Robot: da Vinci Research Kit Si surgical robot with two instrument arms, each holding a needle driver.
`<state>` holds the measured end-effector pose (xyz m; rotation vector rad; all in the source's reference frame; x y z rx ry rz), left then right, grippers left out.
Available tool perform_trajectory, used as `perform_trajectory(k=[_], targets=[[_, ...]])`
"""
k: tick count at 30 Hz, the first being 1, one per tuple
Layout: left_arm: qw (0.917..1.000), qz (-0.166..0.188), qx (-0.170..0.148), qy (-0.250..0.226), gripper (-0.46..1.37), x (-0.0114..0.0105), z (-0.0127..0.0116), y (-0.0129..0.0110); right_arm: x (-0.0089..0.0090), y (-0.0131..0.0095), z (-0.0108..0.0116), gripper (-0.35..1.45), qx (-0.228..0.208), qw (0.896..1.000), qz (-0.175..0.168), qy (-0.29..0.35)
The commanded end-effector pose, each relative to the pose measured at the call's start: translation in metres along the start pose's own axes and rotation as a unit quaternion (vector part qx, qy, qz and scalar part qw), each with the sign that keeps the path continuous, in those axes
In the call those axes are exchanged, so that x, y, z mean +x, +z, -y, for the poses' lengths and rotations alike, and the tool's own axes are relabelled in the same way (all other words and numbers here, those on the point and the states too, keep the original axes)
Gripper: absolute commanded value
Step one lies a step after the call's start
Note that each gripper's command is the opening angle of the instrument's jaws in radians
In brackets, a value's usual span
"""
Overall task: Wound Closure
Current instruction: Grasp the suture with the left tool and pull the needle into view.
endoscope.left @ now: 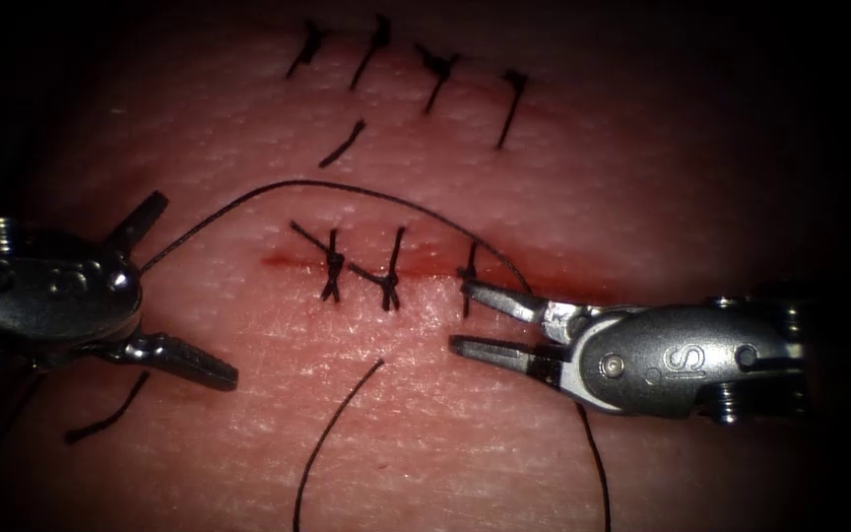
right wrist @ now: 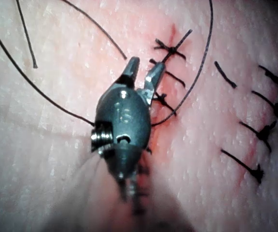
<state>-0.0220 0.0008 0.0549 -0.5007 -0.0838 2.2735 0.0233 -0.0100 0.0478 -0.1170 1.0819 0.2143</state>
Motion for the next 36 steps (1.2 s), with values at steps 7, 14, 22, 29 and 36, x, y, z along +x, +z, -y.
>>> perform_trajectory(k=[7, 14, 22, 29, 36], targets=[[1.0, 0.005, 0.006, 0.001, 0.71, -0.001, 0.0006, 0.0033, 0.0005, -0.0003, 0.0002, 0.06, 0.001, 1.0, 0.0, 0.001], [0.9998, 0.002, 0.005, 0.019, -0.35, 0.0009, 0.0029, 0.0054, 0.0011, -0.0007, 0.0006, 0.04, 0.002, 1.0, 0.0, 0.002], [0.9988, -0.026, 0.019, 0.036, -0.35, 0.0083, 0.0026, 0.0073, 0.0019, -0.0017, 0.0011, 0.06, 0.005, 1.0, -0.001, 0.003], [0.9948, -0.088, -0.019, 0.047, -0.35, 0.0181, -0.0006, 0.0106, 0.0031, -0.0037, 0.0028, -0.04, 0.038, 0.999, 0.02, 0.0], [0.9815, -0.161, -0.077, 0.071, -0.35, 0.0288, -0.0034, 0.0167, 0.0026, -0.0042, 0.0029, -0.04, 0.043, 0.999, 0.022, -0.005]])
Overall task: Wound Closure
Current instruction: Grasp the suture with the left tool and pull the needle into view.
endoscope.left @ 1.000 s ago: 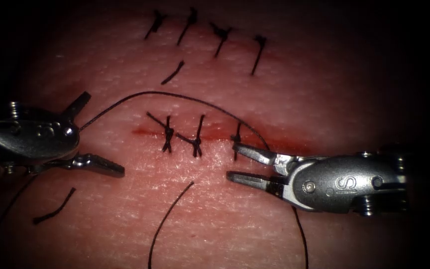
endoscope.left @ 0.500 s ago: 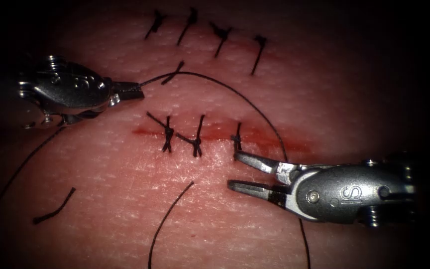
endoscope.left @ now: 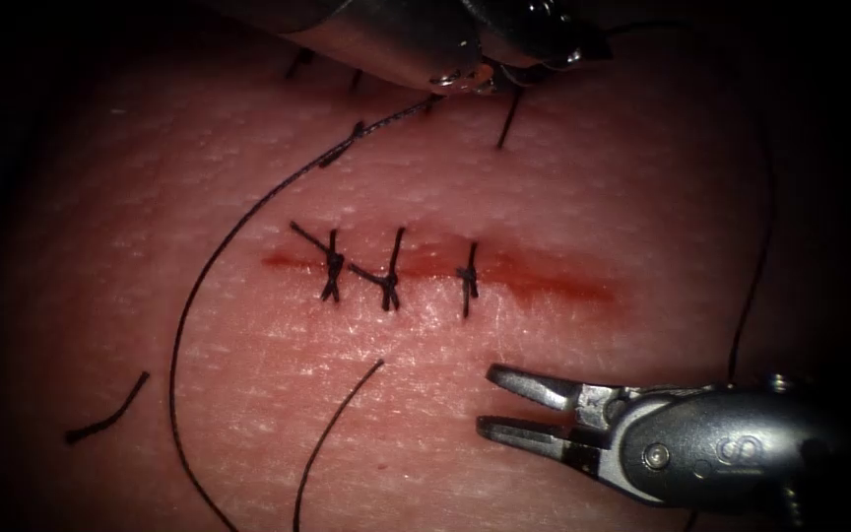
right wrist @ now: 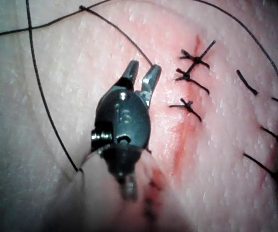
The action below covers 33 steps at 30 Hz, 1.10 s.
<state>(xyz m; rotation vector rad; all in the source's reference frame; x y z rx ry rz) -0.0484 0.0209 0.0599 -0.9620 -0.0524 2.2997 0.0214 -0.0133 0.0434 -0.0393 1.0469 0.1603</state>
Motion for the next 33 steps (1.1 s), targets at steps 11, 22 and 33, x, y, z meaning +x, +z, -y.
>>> perform_trajectory(k=[11, 22, 33], targets=[[0.9971, -0.046, -0.007, 0.06, -0.35, 0.0089, 0.0038, 0.0071, -0.0004, 0.0005, 0.0005, -0.04, 0.004, 1.0, 0.008, 0.0], [0.9917, -0.07, 0.037, 0.101, -0.35, 0.0168, 0.0102, 0.0108, -0.0005, 0.0005, 0.0006, -0.08, 0.004, 1.0, 0.008, 0.0], [0.9888, -0.085, 0.067, 0.102, -0.35, 0.0214, 0.015, 0.0115, -0.0005, 0.0005, 0.0005, -0.08, 0.001, 1.0, 0.009, 0.0]])
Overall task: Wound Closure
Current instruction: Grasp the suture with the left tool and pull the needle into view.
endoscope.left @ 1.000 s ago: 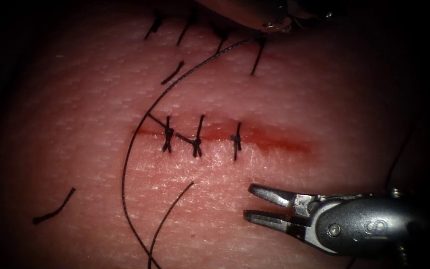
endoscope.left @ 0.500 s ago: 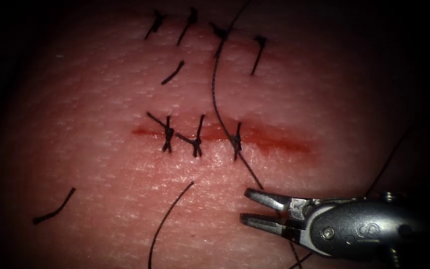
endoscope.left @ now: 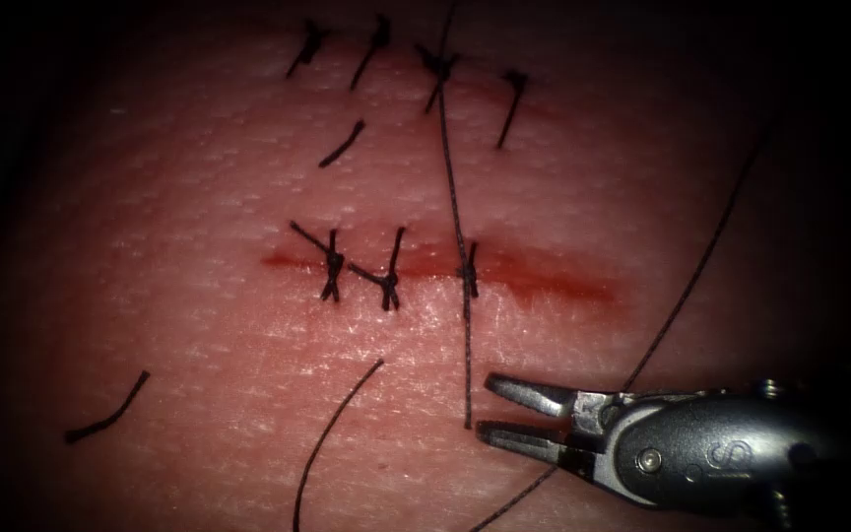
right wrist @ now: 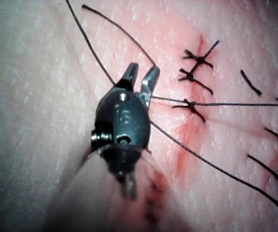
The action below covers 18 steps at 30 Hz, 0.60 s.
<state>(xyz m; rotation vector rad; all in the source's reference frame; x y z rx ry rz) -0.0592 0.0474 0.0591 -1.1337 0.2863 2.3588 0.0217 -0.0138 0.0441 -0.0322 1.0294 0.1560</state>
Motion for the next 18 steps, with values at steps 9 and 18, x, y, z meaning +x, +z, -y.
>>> perform_trajectory(k=[9, 18], targets=[[0.9997, 0.008, 0.02, 0.009, -0.35, 0.0024, 0.0041, 0.0032, 0.0002, 0.0, -0.0001, -0.08, -0.006, 1.0, -0.001, 0.001], [0.9974, 0.01, 0.034, -0.062, 0.23, 0.0036, 0.0051, 0.0064, 0.0002, -0.0002, 0.0, -0.08, -0.006, 1.0, -0.001, 0.001]])
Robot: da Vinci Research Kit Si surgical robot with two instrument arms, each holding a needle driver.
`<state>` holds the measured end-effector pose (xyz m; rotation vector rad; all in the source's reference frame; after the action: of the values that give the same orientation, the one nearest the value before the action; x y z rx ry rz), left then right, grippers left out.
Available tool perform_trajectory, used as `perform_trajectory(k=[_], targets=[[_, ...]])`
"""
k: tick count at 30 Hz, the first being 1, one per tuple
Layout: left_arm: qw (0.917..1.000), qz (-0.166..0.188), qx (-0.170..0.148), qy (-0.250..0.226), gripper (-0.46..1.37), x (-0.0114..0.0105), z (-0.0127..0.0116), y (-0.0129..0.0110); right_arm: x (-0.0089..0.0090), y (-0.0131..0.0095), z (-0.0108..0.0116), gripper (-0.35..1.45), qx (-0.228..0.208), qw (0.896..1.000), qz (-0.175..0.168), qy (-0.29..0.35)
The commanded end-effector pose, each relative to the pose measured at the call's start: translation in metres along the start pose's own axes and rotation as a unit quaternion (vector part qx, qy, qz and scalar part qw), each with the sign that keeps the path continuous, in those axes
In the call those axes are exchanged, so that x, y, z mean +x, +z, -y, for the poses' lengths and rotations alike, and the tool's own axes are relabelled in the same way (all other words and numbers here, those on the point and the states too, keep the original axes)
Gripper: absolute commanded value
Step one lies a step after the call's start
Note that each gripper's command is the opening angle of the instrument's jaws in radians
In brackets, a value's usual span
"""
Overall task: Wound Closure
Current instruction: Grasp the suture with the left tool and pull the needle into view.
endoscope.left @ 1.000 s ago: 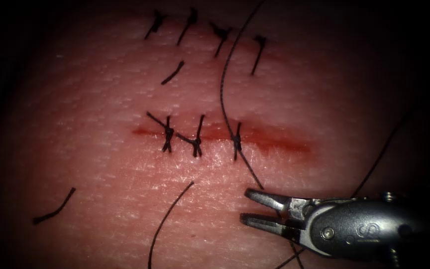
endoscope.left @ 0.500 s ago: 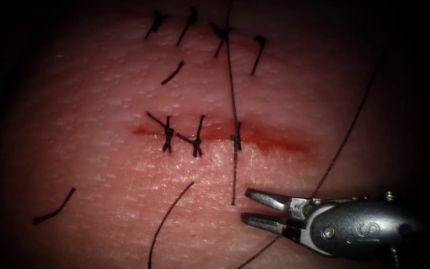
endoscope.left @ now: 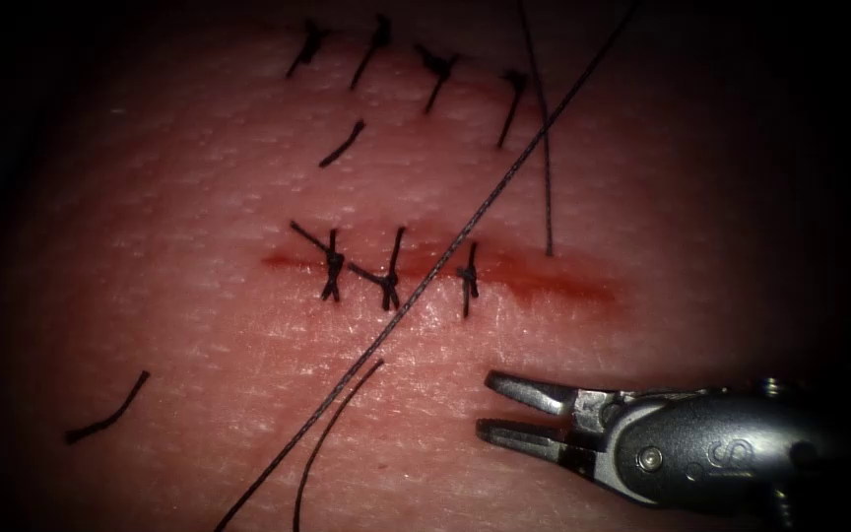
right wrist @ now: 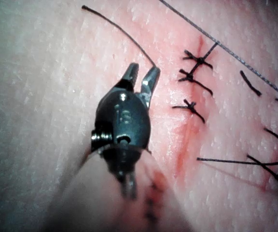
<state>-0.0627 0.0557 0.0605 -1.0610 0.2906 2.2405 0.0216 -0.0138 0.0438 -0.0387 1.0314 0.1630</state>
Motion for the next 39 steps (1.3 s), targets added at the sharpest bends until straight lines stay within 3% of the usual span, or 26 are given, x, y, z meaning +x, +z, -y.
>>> perform_trajectory(k=[1, 3, 8, 12, 20, 31, 39], targets=[[0.9999, -0.003, -0.006, -0.01, 0.38, -0.0003, -0.0006, -0.0003, 0.0, -0.0001, 0.0, -0.08, -0.002, 1.0, 0.001, 0.0], [0.9996, -0.007, -0.016, -0.02, 0.92, -0.0006, -0.0019, -0.001, 0.0, -0.0001, -0.0001, -0.08, -0.002, 1.0, 0.001, 0.0], [0.9985, -0.013, -0.035, -0.039, 1.35, -0.0014, -0.0047, -0.0033, 0.0, -0.0001, 0.0, -0.06, -0.002, 1.0, 0.001, 0.0], [0.9971, -0.025, -0.061, -0.038, 1.36, -0.0018, -0.0054, -0.0055, 0.0, 0.0, 0.0, -0.05, -0.002, 1.0, 0.001, 0.0], [0.9916, -0.041, -0.12, -0.027, 1.36, -0.0056, -0.0088, -0.0135, 0.0, 0.0, 0.0, -0.05, -0.002, 1.0, 0.001, 0.0], [0.9816, -0.069, -0.178, -0.015, 1.36, -0.0121, -0.0153, -0.0278, -0.0001, 0.0002, 0.0, -0.06, -0.003, 1.0, 0.001, 0.0], [0.9692, -0.094, -0.222, -0.048, 1.34, -0.0163, -0.0216, -0.0398, -0.0002, 0.0003, 0.0, -0.05, -0.004, 1.0, 0.001, -0.001]])
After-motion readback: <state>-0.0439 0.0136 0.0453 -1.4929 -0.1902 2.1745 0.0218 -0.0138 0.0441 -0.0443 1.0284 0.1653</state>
